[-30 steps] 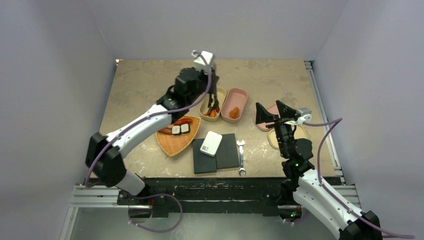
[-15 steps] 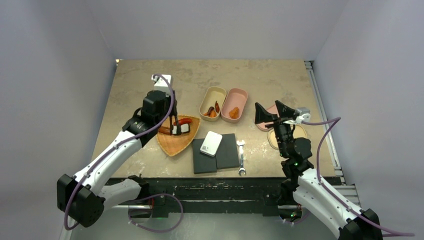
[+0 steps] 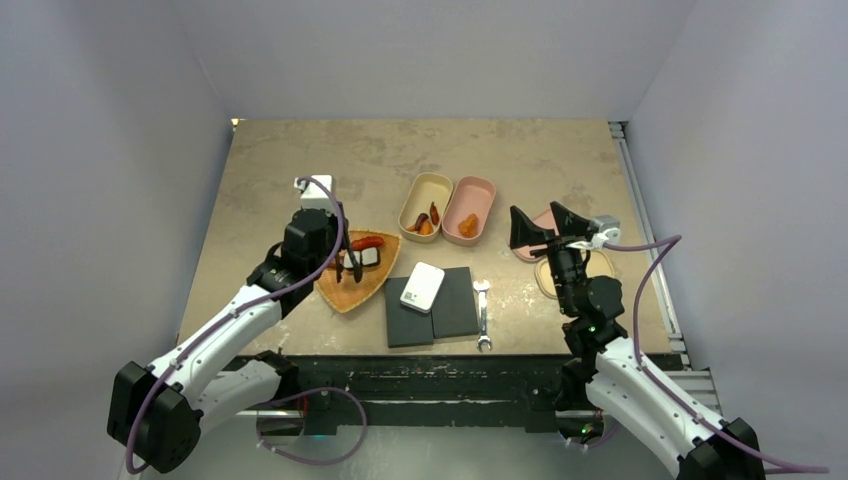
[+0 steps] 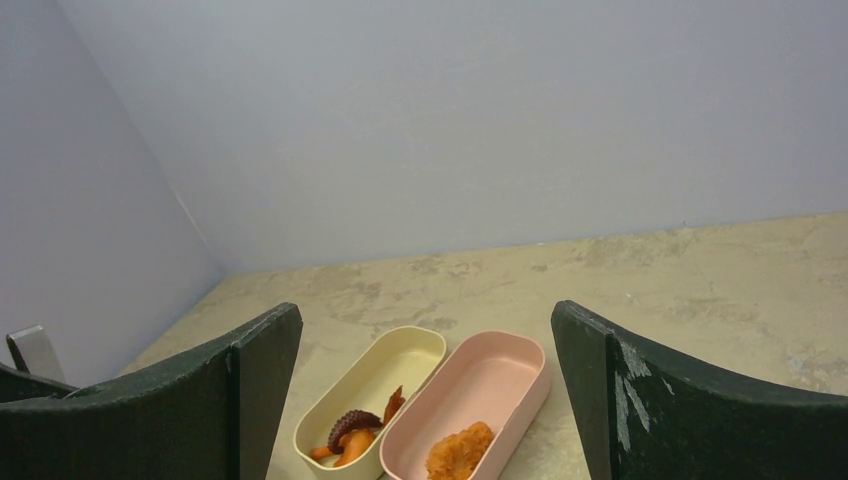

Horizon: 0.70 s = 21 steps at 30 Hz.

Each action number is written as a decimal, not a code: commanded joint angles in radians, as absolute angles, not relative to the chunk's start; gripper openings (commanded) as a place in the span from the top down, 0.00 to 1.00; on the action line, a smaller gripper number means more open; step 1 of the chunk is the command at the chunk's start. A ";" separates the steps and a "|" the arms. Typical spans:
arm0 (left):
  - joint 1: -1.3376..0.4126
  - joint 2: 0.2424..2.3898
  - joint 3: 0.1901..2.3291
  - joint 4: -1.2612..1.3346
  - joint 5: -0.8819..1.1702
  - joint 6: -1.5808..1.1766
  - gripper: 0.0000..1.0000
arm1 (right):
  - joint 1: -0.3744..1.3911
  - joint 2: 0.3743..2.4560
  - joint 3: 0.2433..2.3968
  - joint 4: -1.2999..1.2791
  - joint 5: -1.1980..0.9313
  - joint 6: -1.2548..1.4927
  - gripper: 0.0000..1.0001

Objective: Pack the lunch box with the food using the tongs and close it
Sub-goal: Pick up the fake food from the plate.

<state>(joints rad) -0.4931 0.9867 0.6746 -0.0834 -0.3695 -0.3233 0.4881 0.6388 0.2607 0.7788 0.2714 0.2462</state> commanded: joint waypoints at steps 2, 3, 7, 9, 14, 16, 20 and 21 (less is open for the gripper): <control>-0.491 0.973 0.654 0.073 -0.406 -0.333 0.71 | 0.489 0.623 0.259 0.811 0.284 0.247 0.01; -0.491 0.977 0.652 0.079 -0.411 -0.328 0.71 | 0.489 0.622 0.259 0.811 0.285 0.247 0.01; -0.490 0.999 0.631 0.113 -0.426 -0.309 0.71 | 0.489 0.620 0.258 0.811 0.285 0.247 0.01; -0.489 1.006 0.630 0.120 -0.434 -0.308 0.71 | 0.489 0.620 0.259 0.810 0.285 0.247 0.01; -0.489 1.017 0.630 0.124 -0.451 -0.303 0.71 | 0.489 0.621 0.258 0.810 0.284 0.247 0.01; -0.489 1.016 0.629 0.119 -0.460 -0.302 0.71 | 0.489 0.622 0.258 0.810 0.284 0.247 0.01; -0.488 1.006 0.625 0.111 -0.476 -0.291 0.71 | 0.488 0.624 0.258 0.811 0.284 0.247 0.01; -0.488 1.004 0.624 0.109 -0.479 -0.288 0.70 | 0.489 0.626 0.258 0.810 0.283 0.247 0.01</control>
